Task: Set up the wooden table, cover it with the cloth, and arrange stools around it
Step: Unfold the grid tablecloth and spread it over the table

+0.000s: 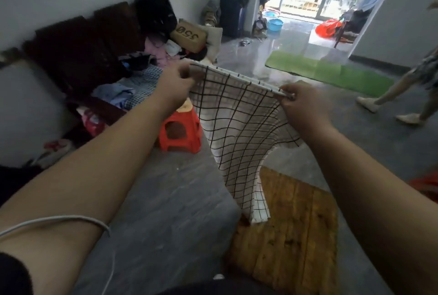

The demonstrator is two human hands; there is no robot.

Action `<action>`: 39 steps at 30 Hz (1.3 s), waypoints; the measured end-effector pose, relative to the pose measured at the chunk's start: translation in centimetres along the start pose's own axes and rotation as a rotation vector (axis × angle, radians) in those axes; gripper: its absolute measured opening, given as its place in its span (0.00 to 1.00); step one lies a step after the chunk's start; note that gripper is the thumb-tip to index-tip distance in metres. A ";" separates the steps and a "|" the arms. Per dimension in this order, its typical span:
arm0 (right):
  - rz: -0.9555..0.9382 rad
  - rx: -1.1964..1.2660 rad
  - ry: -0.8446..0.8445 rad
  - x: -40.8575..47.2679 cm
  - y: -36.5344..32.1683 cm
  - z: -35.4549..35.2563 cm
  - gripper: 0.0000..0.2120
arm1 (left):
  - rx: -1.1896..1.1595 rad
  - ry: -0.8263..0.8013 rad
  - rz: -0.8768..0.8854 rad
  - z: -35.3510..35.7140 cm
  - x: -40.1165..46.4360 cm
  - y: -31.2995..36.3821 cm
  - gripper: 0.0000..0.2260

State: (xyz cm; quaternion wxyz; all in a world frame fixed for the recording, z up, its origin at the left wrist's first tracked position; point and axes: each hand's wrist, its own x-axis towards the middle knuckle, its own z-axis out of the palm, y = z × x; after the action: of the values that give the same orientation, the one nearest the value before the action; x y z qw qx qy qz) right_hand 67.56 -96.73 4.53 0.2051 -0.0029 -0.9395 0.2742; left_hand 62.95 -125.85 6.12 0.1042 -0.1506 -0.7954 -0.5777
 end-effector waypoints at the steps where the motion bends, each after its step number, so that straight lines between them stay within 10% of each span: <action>1: -0.027 0.004 -0.017 -0.1 -0.7 1.0 0.09 | 0.019 0.026 -0.026 -1.0 -0.8 -0.8 0.05; 18: -0.224 0.054 -0.380 -3.1 -4.2 13.3 0.07 | 0.332 0.160 -0.466 -6.8 -16.6 -5.5 0.02; 26: -0.342 0.058 -0.593 -5.8 -4.4 17.2 0.06 | 0.328 0.033 -0.734 -6.4 -23.3 -8.8 0.17; 39: -0.470 0.127 -0.649 -9.8 -4.4 19.3 0.06 | 0.227 -0.127 -0.721 2.0 -20.0 -10.4 0.14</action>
State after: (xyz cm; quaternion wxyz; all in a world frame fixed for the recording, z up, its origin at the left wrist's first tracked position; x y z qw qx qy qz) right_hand 69.54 -111.54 -11.76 -0.0454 0.3115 -0.9117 0.2641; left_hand 77.91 -129.33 -10.52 -0.1392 0.1157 -0.8613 -0.4748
